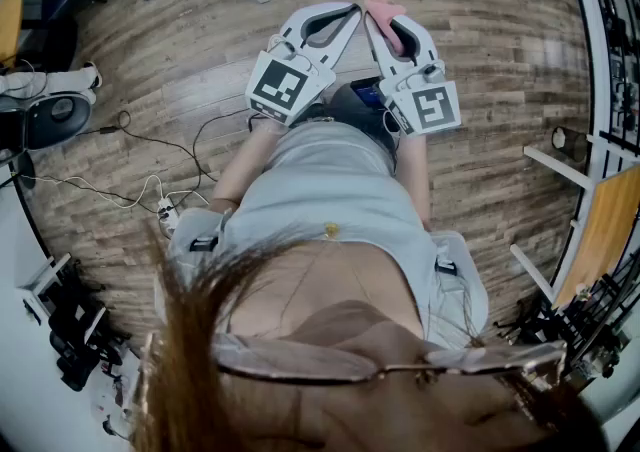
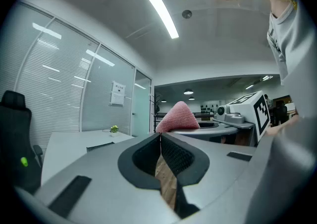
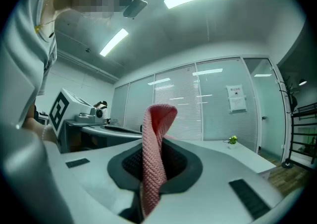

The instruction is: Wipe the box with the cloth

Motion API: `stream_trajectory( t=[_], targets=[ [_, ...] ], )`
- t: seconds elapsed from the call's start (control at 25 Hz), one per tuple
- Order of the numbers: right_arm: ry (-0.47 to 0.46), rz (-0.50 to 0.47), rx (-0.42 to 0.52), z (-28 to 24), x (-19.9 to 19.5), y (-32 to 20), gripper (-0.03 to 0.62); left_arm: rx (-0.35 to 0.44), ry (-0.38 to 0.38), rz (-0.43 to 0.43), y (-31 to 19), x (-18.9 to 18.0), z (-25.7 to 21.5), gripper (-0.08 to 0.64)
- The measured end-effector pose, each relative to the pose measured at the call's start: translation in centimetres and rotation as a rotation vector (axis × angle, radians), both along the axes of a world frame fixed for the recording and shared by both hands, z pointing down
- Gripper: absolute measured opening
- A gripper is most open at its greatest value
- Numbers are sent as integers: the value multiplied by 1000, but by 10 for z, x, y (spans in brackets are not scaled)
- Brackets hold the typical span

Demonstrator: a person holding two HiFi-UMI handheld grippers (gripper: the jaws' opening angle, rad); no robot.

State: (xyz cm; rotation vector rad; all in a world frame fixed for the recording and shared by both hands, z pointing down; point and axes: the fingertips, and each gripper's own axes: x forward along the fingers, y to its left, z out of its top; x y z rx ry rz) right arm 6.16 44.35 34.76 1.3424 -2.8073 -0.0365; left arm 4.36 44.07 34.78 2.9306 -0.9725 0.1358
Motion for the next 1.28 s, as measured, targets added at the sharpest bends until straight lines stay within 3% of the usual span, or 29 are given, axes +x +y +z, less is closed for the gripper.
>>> stream_trajectory(
  t=[0.56, 0.92, 1.28],
  targets=[
    [-30, 44, 17, 1, 15, -51, 38, -10, -22, -5, -47, 3, 9, 32],
    [-25, 43, 7, 5, 31, -128, 38, -40, -17, -26, -122, 11, 16, 32],
    [-7, -42, 3, -3, 48, -227, 38, -47, -12, -96, -218, 33, 7, 32]
  ],
)
